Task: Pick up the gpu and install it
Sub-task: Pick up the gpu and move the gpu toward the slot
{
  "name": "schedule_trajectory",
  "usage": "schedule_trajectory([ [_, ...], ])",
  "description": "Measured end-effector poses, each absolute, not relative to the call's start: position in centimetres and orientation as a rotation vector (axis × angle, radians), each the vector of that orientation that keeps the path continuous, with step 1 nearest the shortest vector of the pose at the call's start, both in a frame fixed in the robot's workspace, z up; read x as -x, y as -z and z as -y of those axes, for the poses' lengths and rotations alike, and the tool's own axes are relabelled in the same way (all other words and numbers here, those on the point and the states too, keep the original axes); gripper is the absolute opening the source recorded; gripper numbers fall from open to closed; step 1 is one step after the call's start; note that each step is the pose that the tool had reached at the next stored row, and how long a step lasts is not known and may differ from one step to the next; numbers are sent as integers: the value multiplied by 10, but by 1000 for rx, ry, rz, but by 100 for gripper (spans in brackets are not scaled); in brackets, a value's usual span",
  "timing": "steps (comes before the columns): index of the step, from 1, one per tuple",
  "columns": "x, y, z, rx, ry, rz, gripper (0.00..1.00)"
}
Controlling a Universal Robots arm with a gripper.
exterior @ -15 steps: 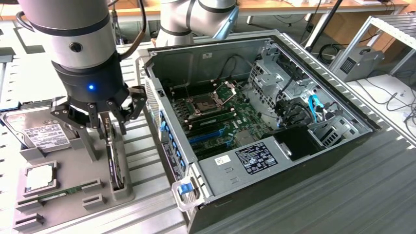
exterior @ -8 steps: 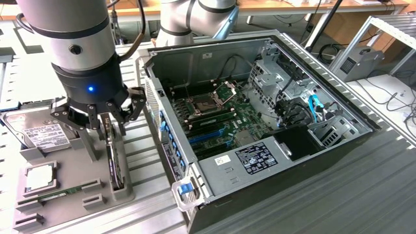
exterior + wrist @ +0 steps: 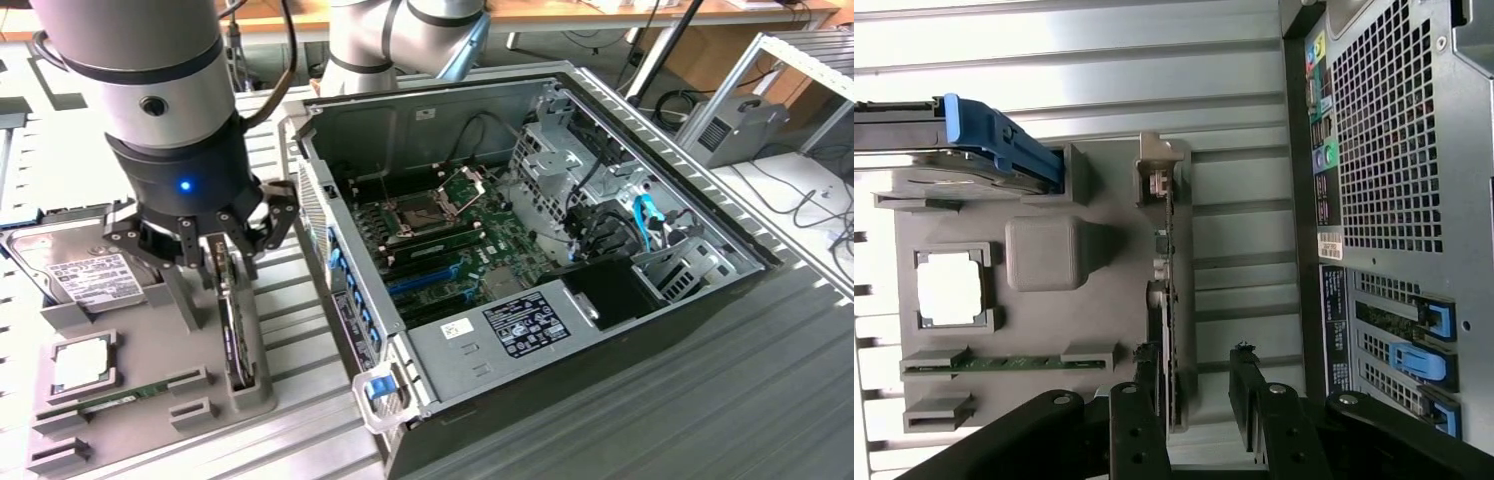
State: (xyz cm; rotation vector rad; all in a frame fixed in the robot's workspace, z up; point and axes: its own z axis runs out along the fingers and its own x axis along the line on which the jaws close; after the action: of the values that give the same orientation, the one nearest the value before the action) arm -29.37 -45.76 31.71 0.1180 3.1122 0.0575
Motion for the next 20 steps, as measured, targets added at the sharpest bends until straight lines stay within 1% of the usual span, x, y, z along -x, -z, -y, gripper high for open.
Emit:
schedule_trajectory([
  [20, 300, -313, 458, -118, -57, -3112, 42],
])
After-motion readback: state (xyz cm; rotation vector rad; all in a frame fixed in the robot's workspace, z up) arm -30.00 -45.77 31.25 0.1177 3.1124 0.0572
